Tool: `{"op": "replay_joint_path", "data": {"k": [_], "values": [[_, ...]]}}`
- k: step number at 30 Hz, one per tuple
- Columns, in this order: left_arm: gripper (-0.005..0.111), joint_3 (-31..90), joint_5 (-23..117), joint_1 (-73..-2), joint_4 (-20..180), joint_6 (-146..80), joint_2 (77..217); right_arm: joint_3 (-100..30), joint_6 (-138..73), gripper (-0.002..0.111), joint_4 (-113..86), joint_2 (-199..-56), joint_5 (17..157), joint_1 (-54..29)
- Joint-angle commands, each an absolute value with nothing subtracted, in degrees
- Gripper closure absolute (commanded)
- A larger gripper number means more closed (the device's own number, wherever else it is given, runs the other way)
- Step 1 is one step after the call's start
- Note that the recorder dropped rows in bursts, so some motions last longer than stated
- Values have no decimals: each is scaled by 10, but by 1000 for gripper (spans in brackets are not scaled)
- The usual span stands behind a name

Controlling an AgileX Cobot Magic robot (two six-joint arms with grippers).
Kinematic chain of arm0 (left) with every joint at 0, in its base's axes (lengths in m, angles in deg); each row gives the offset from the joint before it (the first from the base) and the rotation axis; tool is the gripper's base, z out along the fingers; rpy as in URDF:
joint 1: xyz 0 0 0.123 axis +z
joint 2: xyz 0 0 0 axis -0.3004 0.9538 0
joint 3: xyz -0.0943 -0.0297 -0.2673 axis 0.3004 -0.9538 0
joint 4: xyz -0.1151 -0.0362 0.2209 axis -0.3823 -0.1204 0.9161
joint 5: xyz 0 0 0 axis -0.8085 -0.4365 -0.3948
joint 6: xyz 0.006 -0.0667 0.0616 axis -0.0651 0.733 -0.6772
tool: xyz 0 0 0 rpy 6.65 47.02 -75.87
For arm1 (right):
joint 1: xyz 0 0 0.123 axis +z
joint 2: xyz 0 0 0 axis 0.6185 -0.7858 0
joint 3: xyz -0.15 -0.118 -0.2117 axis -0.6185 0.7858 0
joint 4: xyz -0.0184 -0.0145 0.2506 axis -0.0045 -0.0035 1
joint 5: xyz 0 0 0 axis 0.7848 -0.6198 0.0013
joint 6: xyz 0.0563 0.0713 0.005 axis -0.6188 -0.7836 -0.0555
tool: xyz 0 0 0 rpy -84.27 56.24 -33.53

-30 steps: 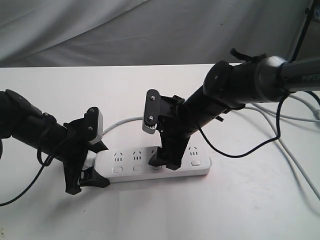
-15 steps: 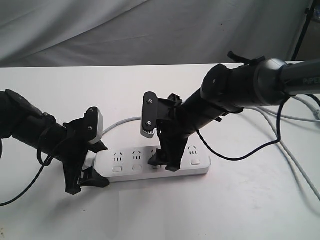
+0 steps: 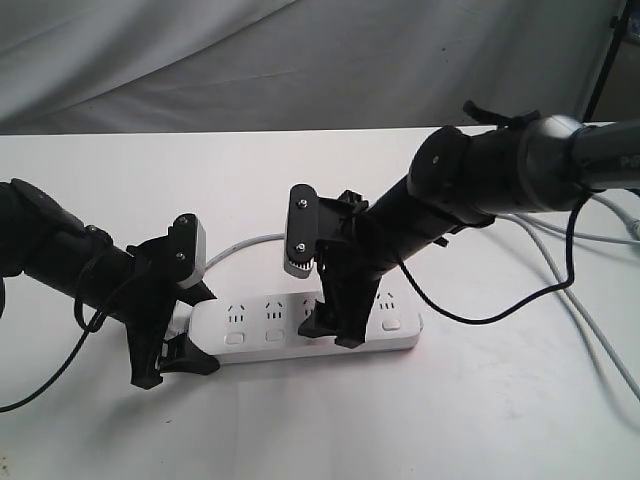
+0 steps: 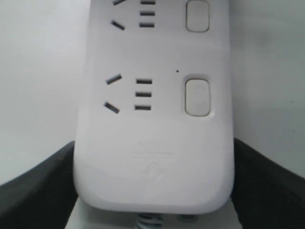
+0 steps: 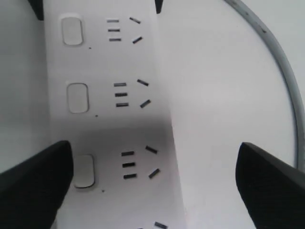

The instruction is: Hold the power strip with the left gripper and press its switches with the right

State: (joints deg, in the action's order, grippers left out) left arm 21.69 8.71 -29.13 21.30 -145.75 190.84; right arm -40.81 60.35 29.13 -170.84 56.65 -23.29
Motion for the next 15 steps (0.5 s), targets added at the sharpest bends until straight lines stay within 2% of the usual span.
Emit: {"op": "replay_joint_path", "data": {"k": [1, 15], "values": [[107, 219, 108, -295, 217, -1463, 1909, -405, 594, 24, 300, -1674, 544, -235], [107, 219, 108, -295, 217, -1463, 1909, -405, 581, 24, 304, -1663, 537, -247]]}}
